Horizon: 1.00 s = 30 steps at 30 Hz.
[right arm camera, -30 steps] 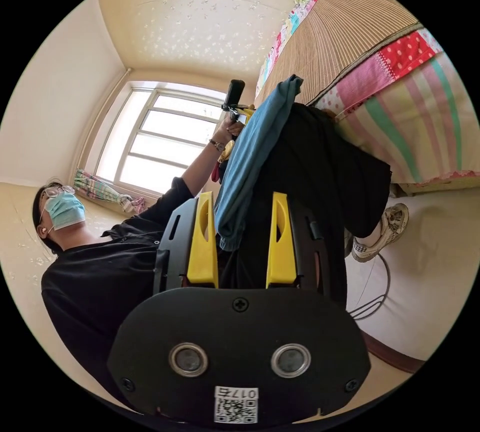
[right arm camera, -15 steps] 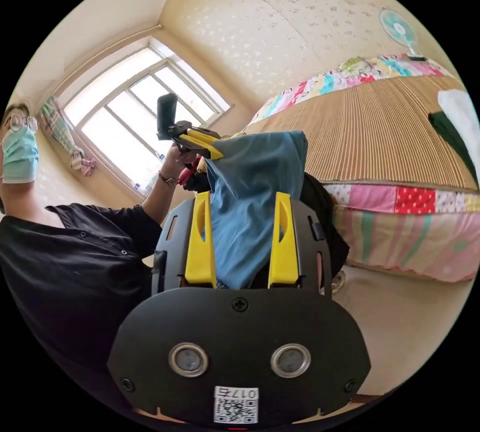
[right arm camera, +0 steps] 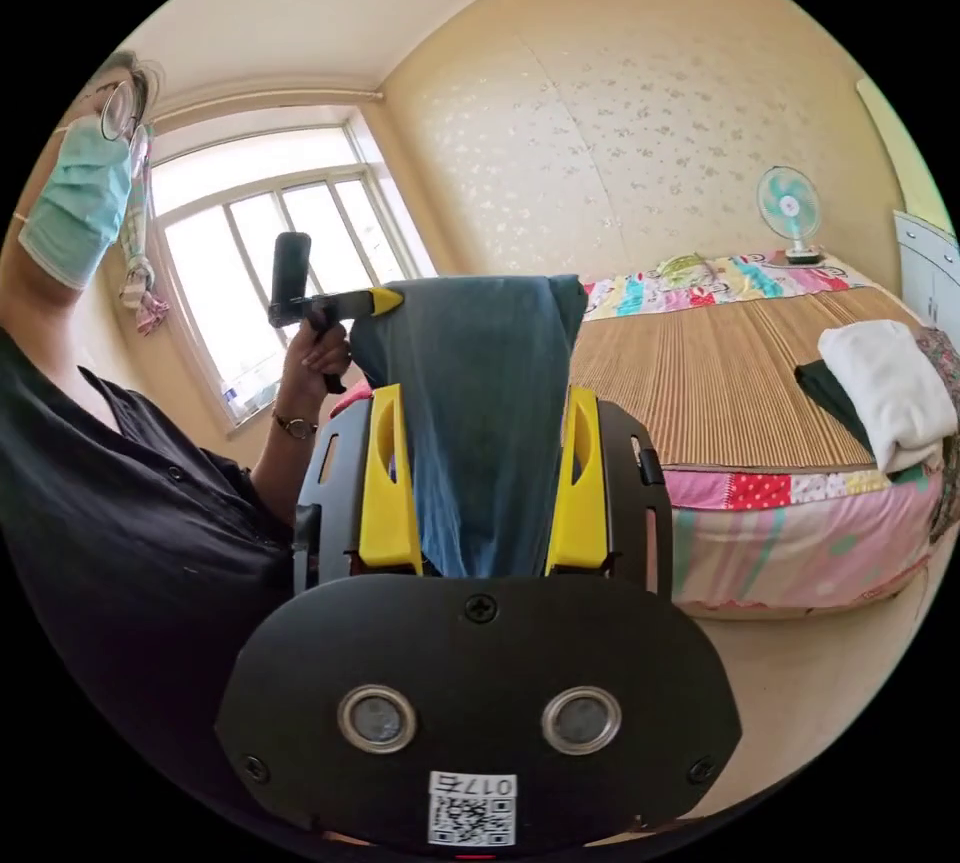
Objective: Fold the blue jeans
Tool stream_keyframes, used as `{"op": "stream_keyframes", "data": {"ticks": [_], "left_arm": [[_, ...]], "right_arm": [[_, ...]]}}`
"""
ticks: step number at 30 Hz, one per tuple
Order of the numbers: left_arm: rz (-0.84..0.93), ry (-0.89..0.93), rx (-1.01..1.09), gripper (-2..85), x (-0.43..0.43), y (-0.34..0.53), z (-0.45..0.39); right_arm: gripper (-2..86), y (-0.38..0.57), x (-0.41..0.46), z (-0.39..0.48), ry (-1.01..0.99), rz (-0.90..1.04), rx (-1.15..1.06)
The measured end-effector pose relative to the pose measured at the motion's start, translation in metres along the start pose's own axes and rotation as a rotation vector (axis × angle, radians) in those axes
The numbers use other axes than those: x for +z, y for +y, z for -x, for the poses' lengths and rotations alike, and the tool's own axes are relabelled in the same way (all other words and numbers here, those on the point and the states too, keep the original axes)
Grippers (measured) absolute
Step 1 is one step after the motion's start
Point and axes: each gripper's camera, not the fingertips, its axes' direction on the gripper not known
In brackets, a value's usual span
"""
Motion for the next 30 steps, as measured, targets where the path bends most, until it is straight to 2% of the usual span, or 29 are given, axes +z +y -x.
{"op": "stream_keyframes", "data": {"ticks": [4, 6, 12, 14, 18, 22, 24, 26, 27, 28, 30], "left_arm": [[-0.015, -0.088, 0.085, 4.2, -0.003, -0.024, -0.038], [-0.016, -0.124, 0.121, 4.2, -0.003, -0.038, -0.053], [-0.04, -0.194, 0.214, 4.2, -0.011, -0.103, -0.092], [-0.066, -0.196, 0.217, 4.2, -0.019, -0.123, -0.098], [-0.129, -0.144, 0.215, 4.1, -0.046, -0.159, -0.105], [-0.188, -0.043, 0.2, 4.2, -0.079, -0.179, -0.095], [-0.206, 0.019, 0.184, 4.2, -0.091, -0.185, -0.085], [-0.223, 0.073, 0.17, 4.2, -0.099, -0.191, -0.074], [-0.233, 0.087, 0.149, 4.2, -0.104, -0.194, -0.065], [-0.254, 0.075, 0.122, 4.2, -0.11, -0.195, -0.056], [-0.269, 0.026, 0.078, 4.2, -0.119, -0.198, -0.04]], "right_arm": [[22.7, 0.039, -0.018, -0.01, 0.053, -0.107, 0.115], [23.2, 0.052, -0.018, -0.023, 0.072, -0.098, 0.173], [26.2, 0.078, -0.016, -0.068, -0.012, -0.207, 0.327], [27.6, 0.073, -0.008, -0.086, -0.175, -0.288, 0.381], [30.0, 0.061, 0.003, -0.103, -0.345, -0.359, 0.422], [31.9, 0.041, -0.003, -0.133, -0.579, -0.501, 0.346], [30.5, 0.026, 0.0, -0.147, -0.725, -0.478, 0.276], [23.3, 0.008, 0.001, -0.157, -0.936, -0.463, 0.156], [19.4, 0.005, 0.0, -0.158, -0.974, -0.472, 0.127], [11.6, 0.001, -0.001, -0.16, -1.006, -0.483, 0.117], [10.0, -0.001, -0.004, -0.164, -0.996, -0.496, 0.151]]}}
